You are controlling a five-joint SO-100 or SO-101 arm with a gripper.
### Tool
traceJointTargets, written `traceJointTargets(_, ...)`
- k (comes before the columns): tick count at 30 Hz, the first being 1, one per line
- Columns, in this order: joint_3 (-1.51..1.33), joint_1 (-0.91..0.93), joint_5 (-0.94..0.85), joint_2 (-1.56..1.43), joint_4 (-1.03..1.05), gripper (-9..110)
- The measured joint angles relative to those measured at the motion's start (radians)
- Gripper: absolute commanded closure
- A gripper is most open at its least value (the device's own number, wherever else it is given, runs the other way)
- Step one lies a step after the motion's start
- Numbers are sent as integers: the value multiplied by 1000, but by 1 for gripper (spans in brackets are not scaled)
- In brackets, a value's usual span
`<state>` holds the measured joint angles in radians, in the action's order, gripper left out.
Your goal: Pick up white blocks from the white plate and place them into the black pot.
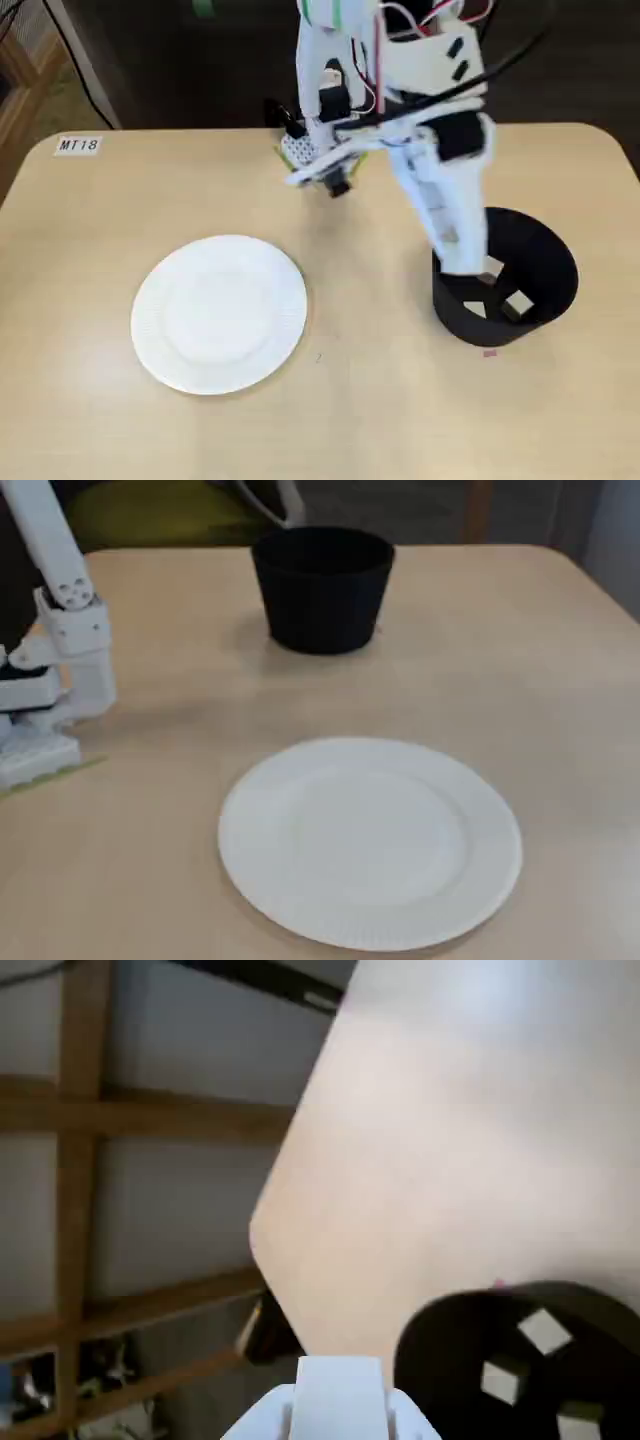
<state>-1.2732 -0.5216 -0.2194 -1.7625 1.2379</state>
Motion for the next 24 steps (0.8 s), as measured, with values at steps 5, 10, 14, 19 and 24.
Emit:
traceJointTargets(5,-112,-178,-6,9,12,104)
traceJointTargets(10,-167,-204,-25,66,15,104)
traceJointTargets(14,-178,-202,-46,117,15,104)
traceJointTargets(19,-178,-201,-58,143,11,84)
traceJointTargets(24,-186,-202,-114,143,8,61)
